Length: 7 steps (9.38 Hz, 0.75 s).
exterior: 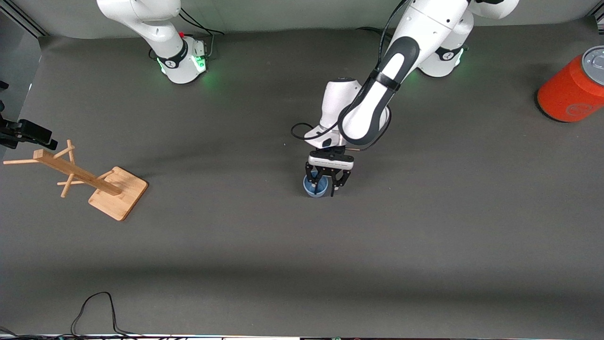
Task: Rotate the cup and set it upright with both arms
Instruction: 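Open the left gripper and lift it away from the cup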
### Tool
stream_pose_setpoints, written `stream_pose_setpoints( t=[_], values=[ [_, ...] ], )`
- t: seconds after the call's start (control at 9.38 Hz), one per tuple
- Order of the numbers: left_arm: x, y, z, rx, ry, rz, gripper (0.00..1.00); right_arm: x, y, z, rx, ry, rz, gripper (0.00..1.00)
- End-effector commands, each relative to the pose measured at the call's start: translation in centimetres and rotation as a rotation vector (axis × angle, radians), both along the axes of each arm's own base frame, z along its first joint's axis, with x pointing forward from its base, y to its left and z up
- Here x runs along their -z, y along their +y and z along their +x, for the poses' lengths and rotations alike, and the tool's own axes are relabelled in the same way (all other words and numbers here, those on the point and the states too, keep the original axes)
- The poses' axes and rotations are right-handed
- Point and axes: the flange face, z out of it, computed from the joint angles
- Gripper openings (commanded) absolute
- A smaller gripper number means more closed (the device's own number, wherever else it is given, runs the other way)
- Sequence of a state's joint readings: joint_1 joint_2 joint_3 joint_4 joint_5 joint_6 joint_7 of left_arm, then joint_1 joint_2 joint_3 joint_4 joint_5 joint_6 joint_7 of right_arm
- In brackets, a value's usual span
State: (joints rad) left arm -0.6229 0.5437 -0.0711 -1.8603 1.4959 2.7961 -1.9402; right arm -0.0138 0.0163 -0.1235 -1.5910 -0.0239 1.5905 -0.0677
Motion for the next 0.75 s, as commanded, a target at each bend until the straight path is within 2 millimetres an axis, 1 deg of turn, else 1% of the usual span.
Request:
stream_pose_setpoints(
  t=[0.0,0.21,0.32,0.43,0.53,0.64],
  values=[
    [-2.7,1.4,1.6,0.008,-0.005,0.025,1.00,-0.4,-0.1,-0.4,-0.012,-0.016,-0.011,1.00],
    [-5.7,1.3,2.9,0.010,0.062,0.045,1.00,-0.5,-0.4,-0.3,-0.008,-0.034,-0.015,1.00],
    [-7.3,1.6,3.8,0.012,0.106,0.067,1.00,-0.6,-0.6,-0.4,-0.004,-0.038,-0.012,1.00],
    [-9.8,1.8,5.0,0.012,0.180,0.119,1.00,-0.9,-0.4,-0.5,-0.005,-0.042,-0.014,1.00],
    [-12.7,1.3,6.3,0.013,0.256,0.140,1.00,-1.5,-0.3,-0.9,0.013,-0.051,-0.012,1.00],
    [-16.6,1.5,8.1,0.019,0.338,0.163,1.00,-1.5,-0.2,-1.0,0.012,-0.043,-0.010,1.00]
  ],
)
